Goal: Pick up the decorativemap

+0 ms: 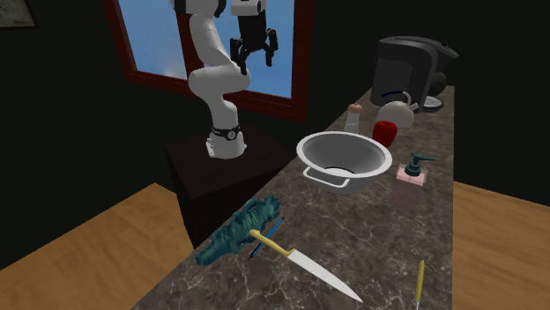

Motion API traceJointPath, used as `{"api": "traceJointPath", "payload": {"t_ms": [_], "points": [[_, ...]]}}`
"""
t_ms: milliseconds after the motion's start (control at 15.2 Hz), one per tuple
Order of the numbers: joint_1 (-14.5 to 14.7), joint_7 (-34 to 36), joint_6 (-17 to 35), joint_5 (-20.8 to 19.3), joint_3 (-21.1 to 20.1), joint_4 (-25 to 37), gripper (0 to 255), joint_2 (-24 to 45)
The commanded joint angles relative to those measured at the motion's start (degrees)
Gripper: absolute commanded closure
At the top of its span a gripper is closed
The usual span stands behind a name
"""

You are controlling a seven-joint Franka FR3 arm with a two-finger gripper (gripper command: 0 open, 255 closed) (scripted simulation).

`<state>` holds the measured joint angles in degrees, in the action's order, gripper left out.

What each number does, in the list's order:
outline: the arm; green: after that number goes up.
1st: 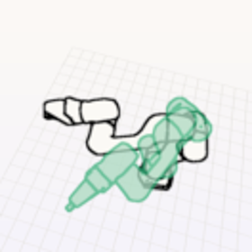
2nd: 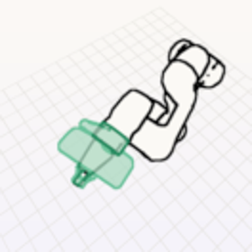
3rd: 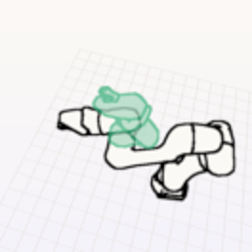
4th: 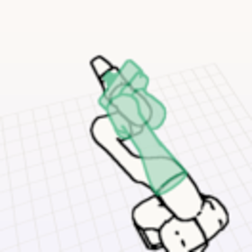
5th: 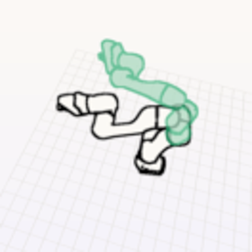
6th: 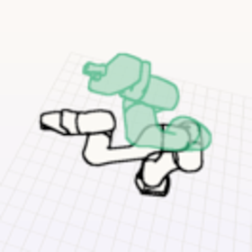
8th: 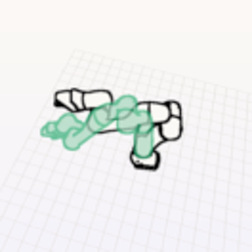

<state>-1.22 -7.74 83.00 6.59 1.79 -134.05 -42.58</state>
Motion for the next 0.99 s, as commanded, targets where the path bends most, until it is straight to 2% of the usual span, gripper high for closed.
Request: {"api": "traceJointPath", "payload": {"t_ms": [0,462,924], "points": [[0.0,0.0,0.0,0.0,0.0,0.0,0,0.0],[-3.7,10.1,14.3,0.1,-3.1,-3.6,0,9.3],[-7.4,20.4,27.4,-1.4,-5.0,-3.7,0,21.2]]}}
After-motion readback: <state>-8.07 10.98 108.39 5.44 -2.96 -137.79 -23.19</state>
